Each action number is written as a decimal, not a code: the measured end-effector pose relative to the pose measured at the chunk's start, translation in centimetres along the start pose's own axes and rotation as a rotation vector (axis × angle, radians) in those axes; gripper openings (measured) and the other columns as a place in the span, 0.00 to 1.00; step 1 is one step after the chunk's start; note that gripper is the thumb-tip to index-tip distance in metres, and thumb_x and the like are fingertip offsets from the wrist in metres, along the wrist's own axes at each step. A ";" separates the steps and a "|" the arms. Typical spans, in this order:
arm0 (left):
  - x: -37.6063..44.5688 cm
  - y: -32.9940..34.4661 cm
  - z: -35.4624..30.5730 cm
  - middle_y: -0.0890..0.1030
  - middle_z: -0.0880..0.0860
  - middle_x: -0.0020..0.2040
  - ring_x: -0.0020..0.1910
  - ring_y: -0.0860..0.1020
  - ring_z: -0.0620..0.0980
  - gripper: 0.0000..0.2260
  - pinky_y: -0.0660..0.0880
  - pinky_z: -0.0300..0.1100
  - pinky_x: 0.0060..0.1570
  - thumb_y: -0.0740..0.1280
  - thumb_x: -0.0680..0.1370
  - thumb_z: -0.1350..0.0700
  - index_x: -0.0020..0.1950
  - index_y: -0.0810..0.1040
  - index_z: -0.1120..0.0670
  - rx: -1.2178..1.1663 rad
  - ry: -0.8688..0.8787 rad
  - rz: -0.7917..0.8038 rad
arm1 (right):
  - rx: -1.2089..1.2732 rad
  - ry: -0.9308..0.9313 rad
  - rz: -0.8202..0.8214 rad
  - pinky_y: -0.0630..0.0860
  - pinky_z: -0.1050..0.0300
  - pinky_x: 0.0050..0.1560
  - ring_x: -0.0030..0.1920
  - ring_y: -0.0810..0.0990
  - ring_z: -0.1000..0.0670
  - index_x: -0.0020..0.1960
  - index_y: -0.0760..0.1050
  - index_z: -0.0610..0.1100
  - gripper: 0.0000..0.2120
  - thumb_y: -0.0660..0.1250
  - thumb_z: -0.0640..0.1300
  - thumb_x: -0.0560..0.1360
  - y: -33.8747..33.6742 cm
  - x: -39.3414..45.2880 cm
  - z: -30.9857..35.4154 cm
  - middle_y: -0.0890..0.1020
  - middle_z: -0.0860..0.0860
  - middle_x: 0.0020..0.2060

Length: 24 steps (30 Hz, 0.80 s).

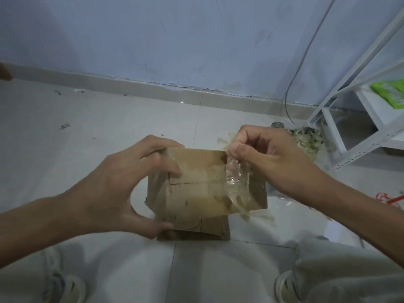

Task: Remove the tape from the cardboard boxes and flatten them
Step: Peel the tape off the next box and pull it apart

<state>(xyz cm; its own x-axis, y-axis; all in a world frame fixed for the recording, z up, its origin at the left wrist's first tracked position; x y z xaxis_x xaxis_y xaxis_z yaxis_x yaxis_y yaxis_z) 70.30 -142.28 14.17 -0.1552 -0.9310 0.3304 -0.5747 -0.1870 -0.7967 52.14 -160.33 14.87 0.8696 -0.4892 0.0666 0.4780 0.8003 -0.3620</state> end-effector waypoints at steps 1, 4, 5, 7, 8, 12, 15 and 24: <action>0.0 0.2 -0.2 0.73 0.51 0.70 0.67 0.76 0.51 0.30 0.79 0.44 0.54 0.80 0.67 0.37 0.63 0.75 0.49 -0.008 -0.002 -0.001 | 0.034 0.010 -0.006 0.75 0.58 0.35 0.33 0.78 0.44 0.47 0.77 0.33 0.11 0.67 0.42 0.82 0.1 0.1 0.0 0.82 0.39 0.35; 0.3 0.7 -0.6 0.72 0.49 0.69 0.66 0.75 0.48 0.30 0.78 0.41 0.54 0.80 0.67 0.36 0.62 0.77 0.50 0.034 -0.019 0.036 | 0.071 0.052 0.015 0.77 0.56 0.33 0.33 0.79 0.37 0.57 0.76 0.39 0.06 0.66 0.42 0.84 1.0 0.2 0.1 0.82 0.36 0.36; 0.5 0.7 -0.5 0.72 0.49 0.69 0.66 0.75 0.47 0.30 0.78 0.41 0.54 0.80 0.67 0.36 0.62 0.77 0.50 0.058 -0.027 0.033 | 0.052 0.049 0.001 0.76 0.57 0.31 0.31 0.79 0.40 0.57 0.75 0.40 0.05 0.64 0.42 0.85 1.2 0.2 0.0 0.83 0.39 0.34; 0.9 0.3 -0.3 0.72 0.47 0.68 0.65 0.75 0.46 0.31 0.77 0.40 0.54 0.79 0.67 0.35 0.63 0.76 0.48 0.086 -0.058 0.006 | -0.005 0.025 -0.052 0.72 0.60 0.26 0.24 0.77 0.45 0.55 0.76 0.43 0.05 0.62 0.42 0.86 1.4 0.2 -0.2 0.82 0.42 0.29; 1.1 0.3 -0.2 0.72 0.45 0.68 0.64 0.75 0.45 0.31 0.77 0.40 0.53 0.78 0.67 0.34 0.63 0.76 0.47 0.090 -0.078 -0.008 | -0.033 0.020 -0.082 0.70 0.61 0.25 0.22 0.75 0.46 0.54 0.77 0.45 0.05 0.62 0.43 0.86 1.5 0.2 -0.4 0.81 0.44 0.27; 1.5 0.8 -0.2 0.71 0.43 0.67 0.59 0.76 0.43 0.30 0.78 0.36 0.48 0.76 0.66 0.33 0.62 0.74 0.44 0.129 -0.109 0.003 | -0.082 0.078 -0.185 0.65 0.62 0.29 0.26 0.68 0.56 0.53 0.80 0.45 0.09 0.62 0.44 0.87 1.3 1.0 -1.5 0.72 0.56 0.26; 1.9 0.9 0.2 0.72 0.44 0.66 0.56 0.75 0.42 0.30 0.75 0.33 0.46 0.76 0.66 0.32 0.62 0.74 0.44 0.152 -0.127 0.013 | 0.144 0.253 -0.149 0.66 0.60 0.30 0.30 0.69 0.51 0.55 0.83 0.43 0.13 0.59 0.41 0.88 1.6 1.6 -2.0 0.73 0.48 0.30; 1.6 -0.2 1.3 0.72 0.44 0.65 0.52 0.77 0.46 0.31 0.76 0.38 0.43 0.80 0.65 0.36 0.62 0.75 0.45 0.198 -0.154 -0.044 | 0.088 0.229 0.145 0.82 0.57 0.51 0.52 0.85 0.51 0.70 0.78 0.49 0.21 0.73 0.37 0.79 1.9 1.2 -0.5 0.85 0.52 0.53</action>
<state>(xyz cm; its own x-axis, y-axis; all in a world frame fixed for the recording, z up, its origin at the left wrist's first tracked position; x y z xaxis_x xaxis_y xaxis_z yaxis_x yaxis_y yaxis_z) 71.21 -144.12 14.17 -0.0012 -0.9546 0.2980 -0.4068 -0.2718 -0.8721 54.01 -159.61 13.82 0.8838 -0.4251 -0.1953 0.3683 0.8897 -0.2697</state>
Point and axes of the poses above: each hand's wrist, its own x-axis towards the middle knuckle, its own y-axis out of the palm, z = x × y, the point moved 5 cm from there along x, towards the middle knuckle
